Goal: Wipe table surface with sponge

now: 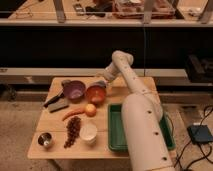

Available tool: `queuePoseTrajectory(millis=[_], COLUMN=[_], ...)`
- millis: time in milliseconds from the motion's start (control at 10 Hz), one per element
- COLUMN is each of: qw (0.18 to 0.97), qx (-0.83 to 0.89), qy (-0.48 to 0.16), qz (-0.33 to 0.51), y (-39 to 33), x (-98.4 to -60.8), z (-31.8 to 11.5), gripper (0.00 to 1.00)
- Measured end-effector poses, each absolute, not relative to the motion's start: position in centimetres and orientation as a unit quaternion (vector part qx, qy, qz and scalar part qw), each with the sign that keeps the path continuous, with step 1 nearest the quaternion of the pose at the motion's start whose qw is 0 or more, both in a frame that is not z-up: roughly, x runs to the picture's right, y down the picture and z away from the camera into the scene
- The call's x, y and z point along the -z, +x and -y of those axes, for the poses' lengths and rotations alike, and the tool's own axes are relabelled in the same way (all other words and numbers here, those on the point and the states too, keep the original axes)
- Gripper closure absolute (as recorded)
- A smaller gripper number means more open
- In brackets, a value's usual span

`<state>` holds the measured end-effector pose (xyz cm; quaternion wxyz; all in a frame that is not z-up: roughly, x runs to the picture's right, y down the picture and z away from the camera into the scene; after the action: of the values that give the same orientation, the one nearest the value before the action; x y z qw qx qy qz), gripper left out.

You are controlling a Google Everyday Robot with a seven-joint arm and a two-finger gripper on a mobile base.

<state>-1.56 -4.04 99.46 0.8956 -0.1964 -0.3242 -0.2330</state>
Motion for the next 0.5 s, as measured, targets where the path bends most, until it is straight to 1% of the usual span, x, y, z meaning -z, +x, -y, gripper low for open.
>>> queuePoseTrajectory(millis=[200, 500], qw=[0.899, 0.912], qx=[0.241, 0.238], qy=[-0.202, -0.189], qz=[0.306, 0.276], y=[-1.7, -1.2], x=[-99.52, -99.37], z=[3.86, 3.95], gripper=[0.2, 0.2])
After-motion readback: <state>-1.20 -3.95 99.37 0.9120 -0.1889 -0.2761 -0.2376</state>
